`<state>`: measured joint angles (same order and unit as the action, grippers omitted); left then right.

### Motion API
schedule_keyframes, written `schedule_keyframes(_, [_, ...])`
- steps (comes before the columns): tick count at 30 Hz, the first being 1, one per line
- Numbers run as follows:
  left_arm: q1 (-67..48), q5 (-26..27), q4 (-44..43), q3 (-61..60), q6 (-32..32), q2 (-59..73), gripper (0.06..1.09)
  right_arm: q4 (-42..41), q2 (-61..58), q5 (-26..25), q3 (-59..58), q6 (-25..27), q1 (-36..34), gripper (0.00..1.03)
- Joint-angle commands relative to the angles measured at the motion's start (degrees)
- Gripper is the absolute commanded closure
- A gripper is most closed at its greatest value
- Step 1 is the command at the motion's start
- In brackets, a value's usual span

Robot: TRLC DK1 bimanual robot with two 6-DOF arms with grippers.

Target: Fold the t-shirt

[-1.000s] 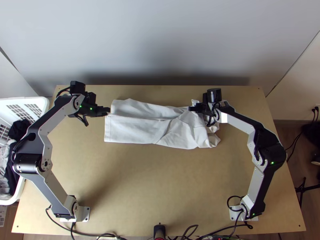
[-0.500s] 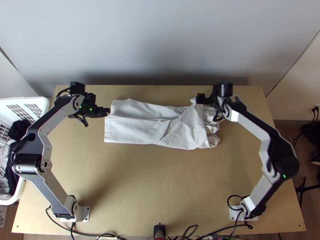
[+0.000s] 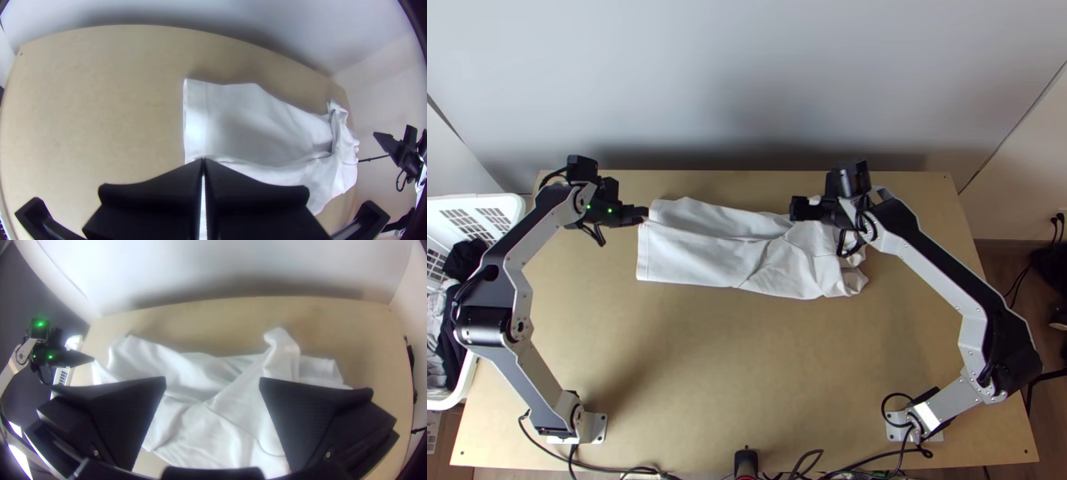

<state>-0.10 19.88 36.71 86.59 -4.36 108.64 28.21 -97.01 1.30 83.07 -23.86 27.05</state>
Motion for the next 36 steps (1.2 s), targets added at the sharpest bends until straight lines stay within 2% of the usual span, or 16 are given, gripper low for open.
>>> schedule_keyframes(1, [-0.08, -0.02, -0.15, 5.0, -1.35, 3.95, 1.05, 2.38, 0.42, 3.27, -1.15, -4.62, 2.48, 0.05])
schedule_keyframes(4, [-0.08, -0.37, -0.23, 6.58, -1.44, 6.76, 1.05, 2.38, 0.42, 5.55, -1.68, -6.55, 2.66, 0.05])
schedule_keyframes(10, [0.01, -9.42, 0.29, 13.43, -2.5, 17.48, 1.05, 2.38, 0.51, 7.66, -2.82, -8.22, 4.24, 0.05])
schedule_keyframes(13, [0.27, -11.44, 0.38, 16.6, -3.11, 21.17, 1.05, 2.29, 0.33, 7.84, -2.56, -8.57, 4.86, 0.05])
schedule_keyframes(14, [0.27, -11.53, 0.47, 17.83, -3.2, 21.88, 1.0, 2.29, 0.33, 7.84, -2.47, -8.66, 5.12, 0.05])
schedule_keyframes(15, [0.36, -11.53, 0.73, 19.06, -3.29, 22.32, 0.87, 2.2, 0.33, 7.93, -2.38, -8.93, 5.21, 0.05])
schedule_keyframes(16, [0.36, -11.53, 0.82, 20.11, -3.11, 22.32, 0.69, 2.03, 0.33, 8.02, -2.21, -9.19, 5.38, 0.05])
schedule_keyframes(17, [0.36, -11.44, 0.82, 20.82, -2.41, 22.05, 0.47, 1.94, 0.33, 8.1, -1.94, -9.37, 5.56, 0.05])
schedule_keyframes(18, [0.1, -11.44, 1.0, 21.34, -1.53, 21.79, 0.19, 1.94, 0.16, 8.1, -1.68, -9.54, 5.56, 0.05])
schedule_keyframes(19, [-0.34, -11.44, 2.05, 21.34, -0.56, 21.09, 0.1, 1.94, 0.07, 8.1, -1.5, -9.63, 5.74, 0.05])
schedule_keyframes(24, [-1.75, -11.35, 5.04, 21.17, 0.05, 17.13, 0.1, 1.85, -2.13, 8.19, 0.08, -9.72, 6.17, 0.05])
schedule_keyframes(26, [-1.57, -8.89, 5.65, 21.17, -1.44, 14.58, 0.1, 1.76, -3.36, 8.37, 0.69, -10.07, 6.61, 0.05])
schedule_keyframes(27, [-1.04, -5.73, 5.65, 21.17, -2.41, 13.44, 0.1, 1.5, -4.24, 8.81, 0.96, -10.16, 6.79, 0.05])
schedule_keyframes(32, [4.32, 18.35, 7.32, 21.08, -15.59, 10.63, 0.1, 1.32, -10.57, 11.36, 3.33, -12.71, 9.34, 0.05])
schedule_keyframes(33, [5.2, 20.29, 8.47, 21.08, -18.05, 10.54, 0.1, 1.32, -11.88, 11.8, 4.21, -13.06, 9.95, 0.05])
schedule_keyframes(36, [7.31, 24.24, 11.19, 19.23, -17.52, 9.31, 0.1, 1.32, -15.84, 13.82, 7.11, -14.9, 11.18, 0.05])
